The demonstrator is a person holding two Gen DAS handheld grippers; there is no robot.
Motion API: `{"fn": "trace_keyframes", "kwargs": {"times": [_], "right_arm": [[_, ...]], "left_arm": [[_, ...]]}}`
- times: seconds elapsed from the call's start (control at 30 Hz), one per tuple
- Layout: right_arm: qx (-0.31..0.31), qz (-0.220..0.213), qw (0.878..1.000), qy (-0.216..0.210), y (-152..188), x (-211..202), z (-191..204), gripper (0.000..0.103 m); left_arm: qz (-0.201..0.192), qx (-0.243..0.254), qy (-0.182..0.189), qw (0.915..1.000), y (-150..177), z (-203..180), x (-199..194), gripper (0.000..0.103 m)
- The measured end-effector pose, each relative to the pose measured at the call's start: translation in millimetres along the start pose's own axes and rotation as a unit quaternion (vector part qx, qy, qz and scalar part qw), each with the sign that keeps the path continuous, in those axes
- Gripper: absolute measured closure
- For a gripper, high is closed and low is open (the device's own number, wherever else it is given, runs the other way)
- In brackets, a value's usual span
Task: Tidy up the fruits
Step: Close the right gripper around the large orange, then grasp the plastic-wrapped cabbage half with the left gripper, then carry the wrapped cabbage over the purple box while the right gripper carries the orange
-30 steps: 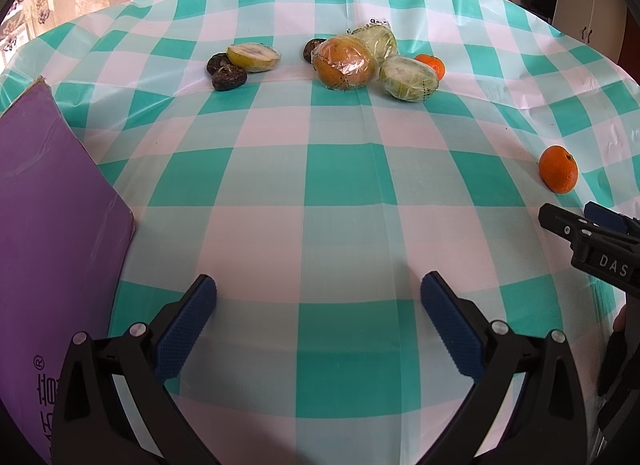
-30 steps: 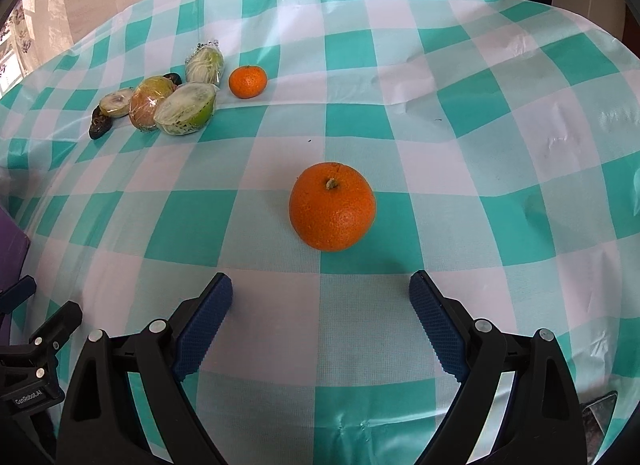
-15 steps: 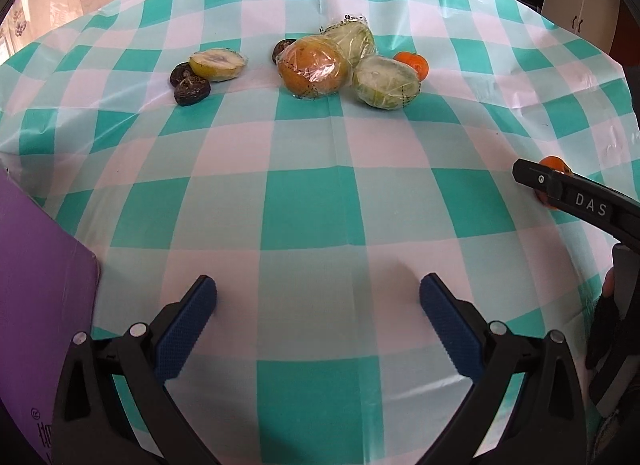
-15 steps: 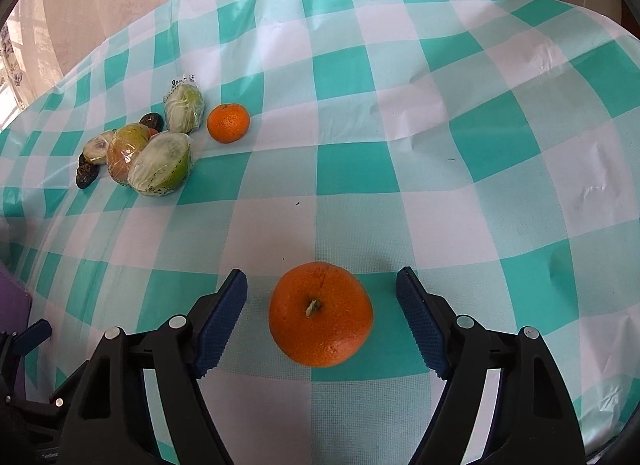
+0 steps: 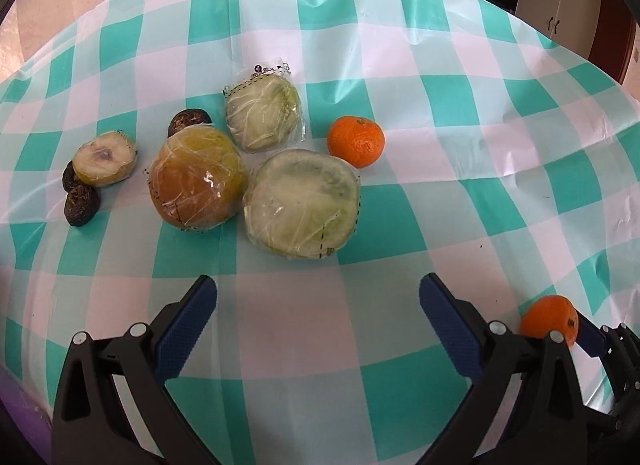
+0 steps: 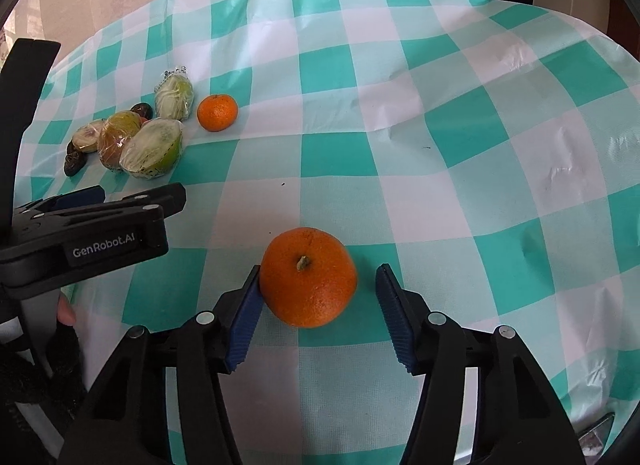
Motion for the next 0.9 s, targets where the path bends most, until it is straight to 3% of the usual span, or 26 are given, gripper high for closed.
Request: {"fn": "trace_keyframes", "kwargs": {"times": [0.03, 0.23, 0.33, 0.63, 0.9], "right_arm": [[0.001, -0.002, 1.0, 0.004, -0.3, -0.8, -0.7, 0.059], [0.003, -0.001, 1.0, 0.003, -0.7, -1.6, -0.8, 0.059], [0.004, -0.001, 1.0, 0.001, -0.9, -1.7, -0.8, 0.059], [0.004, -0.001, 1.0, 0.0, -1.4, -1.6, -1.1, 0.059], [0.011, -0.005, 1.0, -0.015, -1.6, -1.7, -1.9, 0.059]], "left_arm": [[0.001, 0.001, -0.005, 1.0, -5.2, -2.2, 4.7, 0.003], [0.01, -0.015, -0.011, 0.9998, -25.3, -2.6, 26.6, 0.017], [0.0, -0.022, -0.04, 0.999, -28.2, 3.4, 27.5, 0.044], [-0.031, -0.065, -0.028, 0.997, -12.8, 24.5, 5.7, 0.045], [-0.058, -0.085, -0.022, 0.9945, 66.7, 29.5, -67.6, 0.045]]}}
Point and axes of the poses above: each gripper's, at about its wrist camera, not at the fingertips, and x roughly the way its jaws point, z to its left, y to its underside, the point moved 6 cm from there along x, roughly the way its jaws point
